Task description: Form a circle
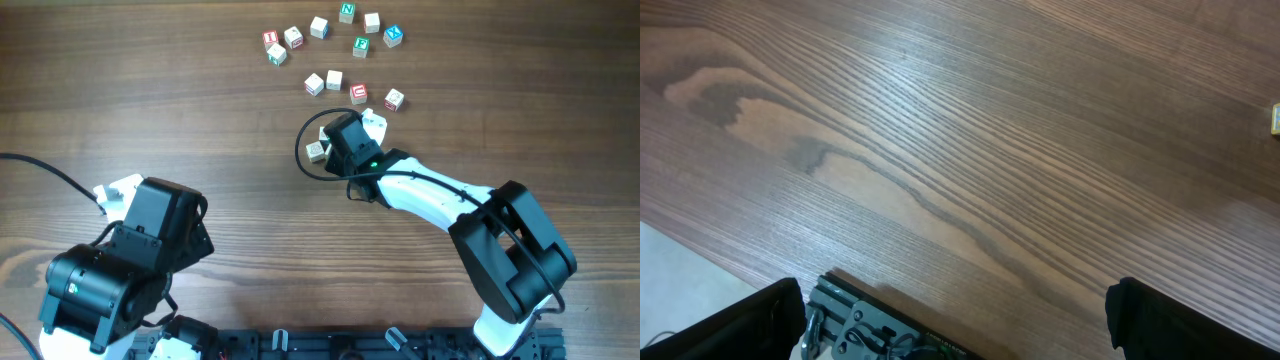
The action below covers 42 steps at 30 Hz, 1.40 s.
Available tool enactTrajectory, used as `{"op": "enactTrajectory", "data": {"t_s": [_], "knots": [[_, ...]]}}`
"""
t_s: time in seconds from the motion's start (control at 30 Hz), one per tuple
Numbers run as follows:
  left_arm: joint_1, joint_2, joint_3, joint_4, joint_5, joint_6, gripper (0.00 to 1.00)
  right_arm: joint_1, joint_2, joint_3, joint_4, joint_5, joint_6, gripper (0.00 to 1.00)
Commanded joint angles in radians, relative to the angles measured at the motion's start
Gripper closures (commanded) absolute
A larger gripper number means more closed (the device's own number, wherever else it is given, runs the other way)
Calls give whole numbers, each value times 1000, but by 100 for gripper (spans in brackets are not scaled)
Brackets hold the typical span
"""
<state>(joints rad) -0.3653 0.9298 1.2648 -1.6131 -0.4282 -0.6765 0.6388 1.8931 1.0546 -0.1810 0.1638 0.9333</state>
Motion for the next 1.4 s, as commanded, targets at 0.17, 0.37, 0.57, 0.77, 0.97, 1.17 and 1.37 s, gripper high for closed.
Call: {"op": "enactTrajectory", "data": {"t_s": [0.17,0.37,0.57,0.77,0.97,1.17,1.37], "knots": [[6,-2,-3,0,1,-16,0,3,15,-1,-18,-10,-14,96],[6,-2,-3,0,1,-16,0,4,15,-1,-18,-24,-14,95],[6,-2,-3,0,1,-16,0,6,15,-1,-11,-23,-14,95],[6,-2,-3,0,1,-16,0,6,15,-1,-6,-23,-15,95],[6,-2,-3,0,1,-16,0,6,15,-1,4,-19,-17,95],[6,-2,-3,0,1,-16,0,6,15,-1,-17,-19,-14,95],[6,-2,-3,0,1,-16,0,6,13,-1,-42,-15,-8,95]]}}
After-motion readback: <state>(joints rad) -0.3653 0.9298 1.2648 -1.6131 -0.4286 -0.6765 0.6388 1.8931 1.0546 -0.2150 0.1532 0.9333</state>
